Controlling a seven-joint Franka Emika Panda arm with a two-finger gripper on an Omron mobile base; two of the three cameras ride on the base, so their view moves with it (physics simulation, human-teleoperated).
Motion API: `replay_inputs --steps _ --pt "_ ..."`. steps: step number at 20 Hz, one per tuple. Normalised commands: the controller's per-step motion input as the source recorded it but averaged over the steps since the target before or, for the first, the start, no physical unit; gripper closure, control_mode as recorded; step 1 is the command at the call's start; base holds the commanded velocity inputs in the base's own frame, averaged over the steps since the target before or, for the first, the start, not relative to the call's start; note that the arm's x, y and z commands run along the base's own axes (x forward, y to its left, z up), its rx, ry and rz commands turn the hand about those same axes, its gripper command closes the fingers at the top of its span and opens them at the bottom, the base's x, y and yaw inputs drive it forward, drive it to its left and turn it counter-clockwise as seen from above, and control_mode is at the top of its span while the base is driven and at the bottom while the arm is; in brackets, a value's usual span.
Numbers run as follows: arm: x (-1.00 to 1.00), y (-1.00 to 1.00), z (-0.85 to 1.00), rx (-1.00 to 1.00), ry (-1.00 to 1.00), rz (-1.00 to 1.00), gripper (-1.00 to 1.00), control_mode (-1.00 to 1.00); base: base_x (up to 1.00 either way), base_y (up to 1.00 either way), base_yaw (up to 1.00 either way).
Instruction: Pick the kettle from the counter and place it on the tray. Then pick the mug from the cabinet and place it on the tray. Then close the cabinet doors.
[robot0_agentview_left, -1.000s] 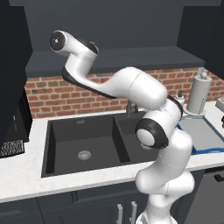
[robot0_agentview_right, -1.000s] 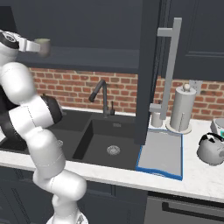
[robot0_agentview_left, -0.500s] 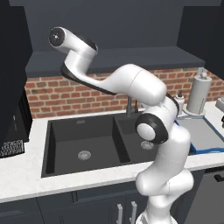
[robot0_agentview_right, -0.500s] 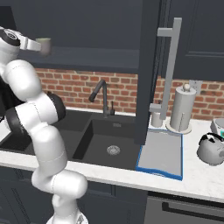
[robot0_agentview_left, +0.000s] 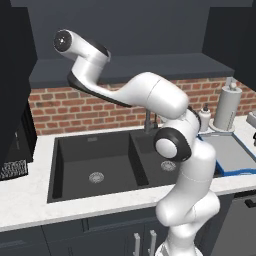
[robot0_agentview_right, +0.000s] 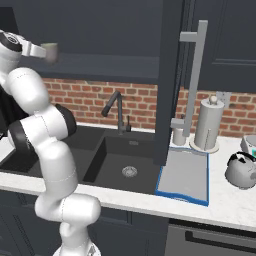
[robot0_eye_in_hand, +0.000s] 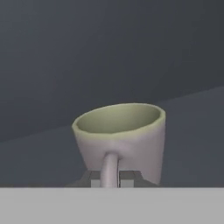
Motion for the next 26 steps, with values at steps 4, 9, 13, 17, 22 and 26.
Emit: replay_inputs --steps 4,9,13,17,22,26 --pt "0.0 0.0 0.0 0.0 0.0 0.0 1.0 -1.0 0.0 0.0 0.0" --pt "0.0 0.0 -0.03 0.0 0.0 0.0 1.0 -1.0 0.0 0.0 0.0" --pt "-0.2 -0.05 -0.21 0.0 0.0 0.0 1.0 -1.0 0.0 0.0 0.0" --pt "-0.65 -0.29 -0.36 0.02 -0.06 0.0 1.0 -1.0 0.0 0.0 0.0" --pt "-0.89 -0.44 -0.2 0.08 -0.1 -0.01 1.0 -1.0 0.0 0.0 0.0" --pt "-0.93 -0.42 0.0 0.06 -0.06 -0.03 1.0 -1.0 0.0 0.0 0.0"
